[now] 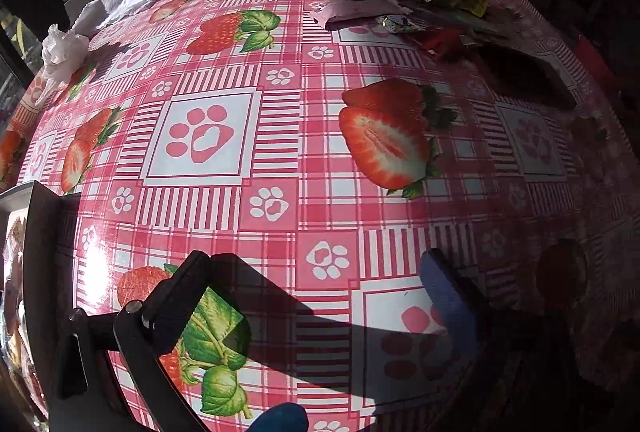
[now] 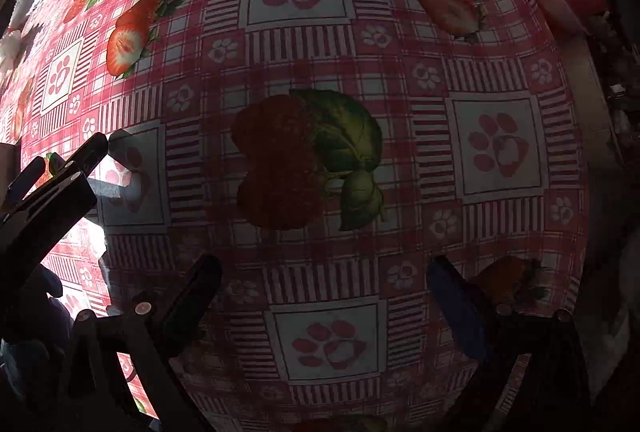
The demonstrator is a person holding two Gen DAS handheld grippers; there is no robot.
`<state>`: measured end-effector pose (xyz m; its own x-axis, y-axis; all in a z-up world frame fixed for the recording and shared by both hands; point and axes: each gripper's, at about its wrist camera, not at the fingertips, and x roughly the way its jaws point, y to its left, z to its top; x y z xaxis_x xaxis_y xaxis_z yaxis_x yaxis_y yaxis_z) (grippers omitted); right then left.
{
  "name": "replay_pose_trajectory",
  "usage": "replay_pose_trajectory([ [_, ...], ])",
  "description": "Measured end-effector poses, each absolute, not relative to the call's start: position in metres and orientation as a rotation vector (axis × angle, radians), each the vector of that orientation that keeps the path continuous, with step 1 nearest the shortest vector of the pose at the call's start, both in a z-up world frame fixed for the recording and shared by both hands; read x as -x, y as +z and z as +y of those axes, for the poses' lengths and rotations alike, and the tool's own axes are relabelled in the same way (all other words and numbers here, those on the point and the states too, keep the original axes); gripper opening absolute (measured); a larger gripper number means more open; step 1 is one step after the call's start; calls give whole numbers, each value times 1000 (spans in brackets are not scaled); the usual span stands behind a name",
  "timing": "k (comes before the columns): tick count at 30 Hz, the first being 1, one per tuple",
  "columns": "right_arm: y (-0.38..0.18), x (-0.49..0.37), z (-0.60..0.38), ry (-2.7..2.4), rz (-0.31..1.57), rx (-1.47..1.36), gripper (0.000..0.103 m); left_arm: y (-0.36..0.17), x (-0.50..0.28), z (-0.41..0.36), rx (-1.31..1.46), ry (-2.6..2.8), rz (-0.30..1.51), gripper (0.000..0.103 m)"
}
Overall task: Organize snacks
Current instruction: 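Move both tools from the white tray toward the snacks on the table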
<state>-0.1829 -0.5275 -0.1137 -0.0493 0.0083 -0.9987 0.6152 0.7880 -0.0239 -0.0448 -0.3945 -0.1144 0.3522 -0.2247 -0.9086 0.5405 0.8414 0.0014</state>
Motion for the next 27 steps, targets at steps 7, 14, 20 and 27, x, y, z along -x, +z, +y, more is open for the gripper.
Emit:
replay_pose_trajectory([
  [7, -109, 200, -543, -557, 1527, -556, 103, -117, 56, -408, -278, -519, 958, 103],
  [14, -80, 234, -517, -572, 1499, -622, 103, -110, 59, -406, -273, -521, 946, 103],
  [20, -57, 250, -503, -584, 1473, -688, 103, -110, 59, -406, -274, -520, 948, 103],
  [27, -28, 259, -491, -571, 1463, -687, 103, -110, 59, -406, -275, -519, 950, 103],
])
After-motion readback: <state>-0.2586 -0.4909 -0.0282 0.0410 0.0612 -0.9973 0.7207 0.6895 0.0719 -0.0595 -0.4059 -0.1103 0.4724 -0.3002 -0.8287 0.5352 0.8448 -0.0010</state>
